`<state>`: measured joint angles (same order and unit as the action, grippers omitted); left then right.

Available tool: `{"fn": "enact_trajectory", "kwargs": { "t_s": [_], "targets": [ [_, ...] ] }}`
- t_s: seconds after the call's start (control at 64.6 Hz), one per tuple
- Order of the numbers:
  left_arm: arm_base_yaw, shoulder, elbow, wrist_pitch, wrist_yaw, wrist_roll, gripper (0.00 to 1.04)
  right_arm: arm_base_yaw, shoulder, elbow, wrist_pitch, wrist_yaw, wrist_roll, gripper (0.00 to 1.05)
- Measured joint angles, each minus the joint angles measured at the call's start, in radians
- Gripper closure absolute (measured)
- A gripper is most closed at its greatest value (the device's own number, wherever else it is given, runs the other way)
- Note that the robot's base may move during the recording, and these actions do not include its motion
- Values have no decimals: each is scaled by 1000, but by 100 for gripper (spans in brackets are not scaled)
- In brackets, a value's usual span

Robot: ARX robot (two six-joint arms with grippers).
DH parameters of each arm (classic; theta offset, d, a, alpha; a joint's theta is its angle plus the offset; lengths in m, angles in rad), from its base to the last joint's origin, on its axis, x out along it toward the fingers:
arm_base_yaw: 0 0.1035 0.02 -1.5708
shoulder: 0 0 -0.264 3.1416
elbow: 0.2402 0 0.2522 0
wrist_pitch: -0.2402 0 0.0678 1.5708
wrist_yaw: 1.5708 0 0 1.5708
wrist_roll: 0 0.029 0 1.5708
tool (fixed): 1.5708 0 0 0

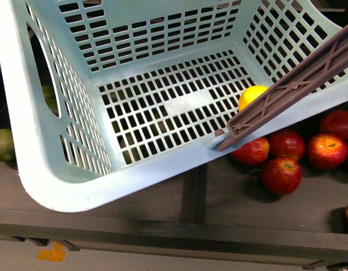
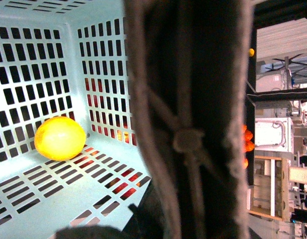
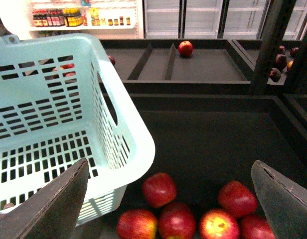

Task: Pick lemon and mango into basket

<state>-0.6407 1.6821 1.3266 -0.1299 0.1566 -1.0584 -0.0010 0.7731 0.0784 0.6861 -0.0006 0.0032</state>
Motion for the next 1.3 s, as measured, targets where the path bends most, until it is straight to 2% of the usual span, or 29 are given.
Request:
{"fn": "enact_trajectory", "kwargs": {
  "t_s": [1.301],
  "targets": [
    [2, 0, 0, 0, -1, 3, 100, 0, -1, -2, 0, 0, 0, 9]
  ]
}}
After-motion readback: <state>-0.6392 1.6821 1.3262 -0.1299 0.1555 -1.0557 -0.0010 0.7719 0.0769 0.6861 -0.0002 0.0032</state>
